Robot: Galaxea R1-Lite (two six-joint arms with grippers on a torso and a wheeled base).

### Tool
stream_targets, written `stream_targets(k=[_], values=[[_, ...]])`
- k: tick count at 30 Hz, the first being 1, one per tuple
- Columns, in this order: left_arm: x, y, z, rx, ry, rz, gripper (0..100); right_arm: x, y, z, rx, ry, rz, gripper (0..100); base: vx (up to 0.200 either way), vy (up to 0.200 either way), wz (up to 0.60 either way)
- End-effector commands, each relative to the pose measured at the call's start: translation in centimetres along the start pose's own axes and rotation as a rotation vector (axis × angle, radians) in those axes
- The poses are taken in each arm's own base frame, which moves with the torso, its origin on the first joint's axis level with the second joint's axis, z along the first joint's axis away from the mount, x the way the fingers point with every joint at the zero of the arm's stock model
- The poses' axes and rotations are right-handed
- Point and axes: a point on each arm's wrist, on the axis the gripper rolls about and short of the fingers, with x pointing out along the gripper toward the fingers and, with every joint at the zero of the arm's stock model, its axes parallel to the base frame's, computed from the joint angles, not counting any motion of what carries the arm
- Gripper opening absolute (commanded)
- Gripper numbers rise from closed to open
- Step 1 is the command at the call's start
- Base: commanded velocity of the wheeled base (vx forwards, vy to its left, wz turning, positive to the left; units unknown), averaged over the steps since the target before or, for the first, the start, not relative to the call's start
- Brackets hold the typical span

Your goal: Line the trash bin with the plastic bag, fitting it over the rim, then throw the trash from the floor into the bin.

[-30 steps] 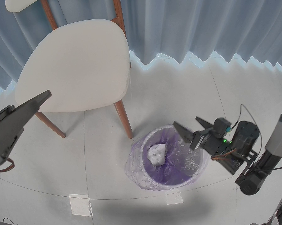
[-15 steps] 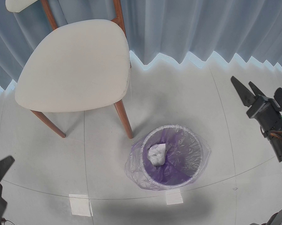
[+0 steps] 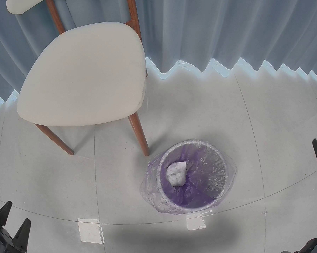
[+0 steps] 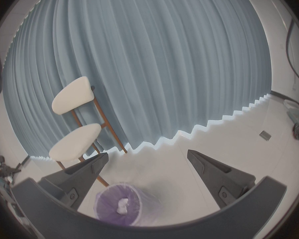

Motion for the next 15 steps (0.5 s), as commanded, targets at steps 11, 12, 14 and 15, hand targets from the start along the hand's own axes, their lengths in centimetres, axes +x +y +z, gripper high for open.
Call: stream_targets(k=[11, 12, 14, 15], values=[[-0.8, 1.1, -2.4, 0.236, 0.107, 0.468, 100, -10.9, -1.5, -6.7, -0.134, 0.185, -0.136, 100, 0.0, 0.0, 0.0], [-1.0, 1.0, -2.5, 0.264, 0.084, 0.487, 100, -10.9, -1.5, -6.7, -0.147, 0.193, -0.136, 100, 0.0, 0.0, 0.0], [-1.4, 0.7, -2.6, 0.362, 0.043, 0.461, 100, -10.9, -1.5, -6.7, -0.154, 0.196, -0.128, 100, 0.0, 0.0, 0.0], [-1.4, 0.7, -2.6, 0.392, 0.05, 0.43, 100, -10.9, -1.5, -6.7, -0.152, 0.196, -0.13, 100, 0.0, 0.0, 0.0]])
